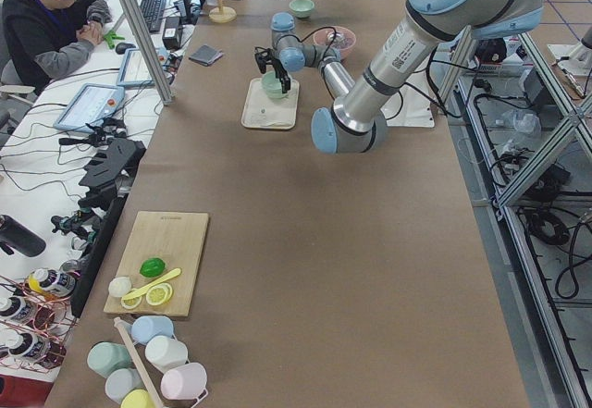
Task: Stack green bowls together
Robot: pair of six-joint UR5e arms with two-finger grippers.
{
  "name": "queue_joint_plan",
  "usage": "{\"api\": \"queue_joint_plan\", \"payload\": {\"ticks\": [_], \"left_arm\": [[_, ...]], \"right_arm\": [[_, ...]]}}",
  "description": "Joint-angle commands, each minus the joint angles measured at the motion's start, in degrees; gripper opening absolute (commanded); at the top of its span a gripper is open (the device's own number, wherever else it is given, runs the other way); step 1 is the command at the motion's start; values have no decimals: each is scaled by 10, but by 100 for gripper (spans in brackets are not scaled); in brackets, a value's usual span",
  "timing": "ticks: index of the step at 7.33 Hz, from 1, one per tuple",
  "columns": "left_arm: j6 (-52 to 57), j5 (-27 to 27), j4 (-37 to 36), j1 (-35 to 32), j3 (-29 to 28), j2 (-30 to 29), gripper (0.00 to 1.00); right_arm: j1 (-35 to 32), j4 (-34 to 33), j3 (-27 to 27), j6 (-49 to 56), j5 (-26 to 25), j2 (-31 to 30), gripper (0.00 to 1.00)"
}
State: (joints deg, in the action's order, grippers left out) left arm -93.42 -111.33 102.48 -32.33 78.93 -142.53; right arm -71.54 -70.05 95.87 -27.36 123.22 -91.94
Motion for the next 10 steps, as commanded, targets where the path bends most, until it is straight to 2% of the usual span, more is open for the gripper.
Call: {"api": "queue_joint_plan", "payload": {"ticks": [1,2,3,5,7,9,10], "left_arm": [[3,-45,-9,-20,36,10,98],[53,-51,-10,-22,107,82,98],[118,-53,-23,-31,203,169,98],[240,-104,-114,-100,291,237,98],[380,-128,-115,-165,324,324,98],[575,-168,-113,-248,319,400,99],[623,-176,-113,-275,317,423,99]], "right_arm": [[0,0,-2,0,-1,-1,100],[0,0,-3,0,-1,-2,100],[1,0,-9,3,-1,-3,100],[1,11,-5,6,0,-25,100],[1,86,-9,6,5,-73,100],[2,143,-16,10,17,-112,100],[2,171,-26,11,32,-128,100]]}}
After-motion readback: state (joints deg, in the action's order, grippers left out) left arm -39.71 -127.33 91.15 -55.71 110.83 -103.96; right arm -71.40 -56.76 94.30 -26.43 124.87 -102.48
